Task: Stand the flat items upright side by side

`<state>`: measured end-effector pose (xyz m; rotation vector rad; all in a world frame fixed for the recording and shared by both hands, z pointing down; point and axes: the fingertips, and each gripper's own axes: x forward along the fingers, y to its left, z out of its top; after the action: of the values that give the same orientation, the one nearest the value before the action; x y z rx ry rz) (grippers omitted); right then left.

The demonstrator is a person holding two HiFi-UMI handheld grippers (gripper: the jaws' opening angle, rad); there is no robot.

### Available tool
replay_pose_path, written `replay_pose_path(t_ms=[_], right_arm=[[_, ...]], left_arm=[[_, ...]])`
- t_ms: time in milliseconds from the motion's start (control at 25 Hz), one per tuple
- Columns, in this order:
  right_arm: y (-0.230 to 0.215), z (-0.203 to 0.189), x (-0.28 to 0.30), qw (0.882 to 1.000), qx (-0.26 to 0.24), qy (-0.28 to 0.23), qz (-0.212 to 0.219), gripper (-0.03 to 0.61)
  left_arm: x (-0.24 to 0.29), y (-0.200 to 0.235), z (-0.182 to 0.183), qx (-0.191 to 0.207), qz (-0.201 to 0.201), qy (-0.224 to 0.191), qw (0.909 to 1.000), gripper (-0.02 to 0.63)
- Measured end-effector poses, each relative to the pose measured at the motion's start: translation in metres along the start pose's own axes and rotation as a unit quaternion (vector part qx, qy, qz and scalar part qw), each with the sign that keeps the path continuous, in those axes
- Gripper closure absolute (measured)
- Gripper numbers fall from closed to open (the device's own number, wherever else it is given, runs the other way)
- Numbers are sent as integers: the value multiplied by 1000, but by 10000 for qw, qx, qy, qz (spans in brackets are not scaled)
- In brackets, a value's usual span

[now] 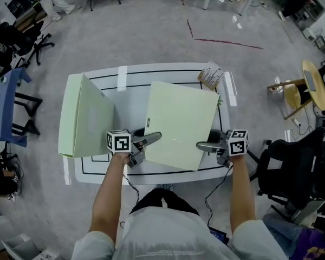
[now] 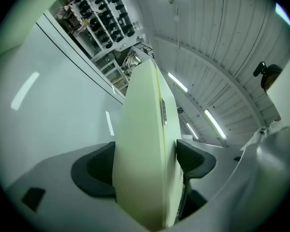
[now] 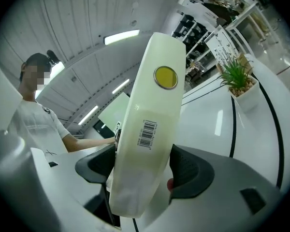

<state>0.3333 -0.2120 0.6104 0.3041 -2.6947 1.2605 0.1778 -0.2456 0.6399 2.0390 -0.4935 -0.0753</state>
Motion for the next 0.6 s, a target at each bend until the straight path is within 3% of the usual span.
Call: replay_pose_path(t_ms=[160, 320, 480, 600], right_arm=[[14, 17, -10, 9995, -179, -201, 176, 207], [24, 41, -15, 9974, -154, -678, 164, 207], [35, 58, -17, 9938, -401, -1032, -78, 204], [47, 65, -17, 9926, -416, -1141, 9, 201]], left_arm=[[4, -15, -4, 33, -321, 145, 9994, 224], [1, -25, 1, -75, -624, -57, 9980, 258], [-2, -43, 6, 154, -1015, -259, 9944, 295], [-4, -55, 8, 248, -1149, -270, 9927, 302]])
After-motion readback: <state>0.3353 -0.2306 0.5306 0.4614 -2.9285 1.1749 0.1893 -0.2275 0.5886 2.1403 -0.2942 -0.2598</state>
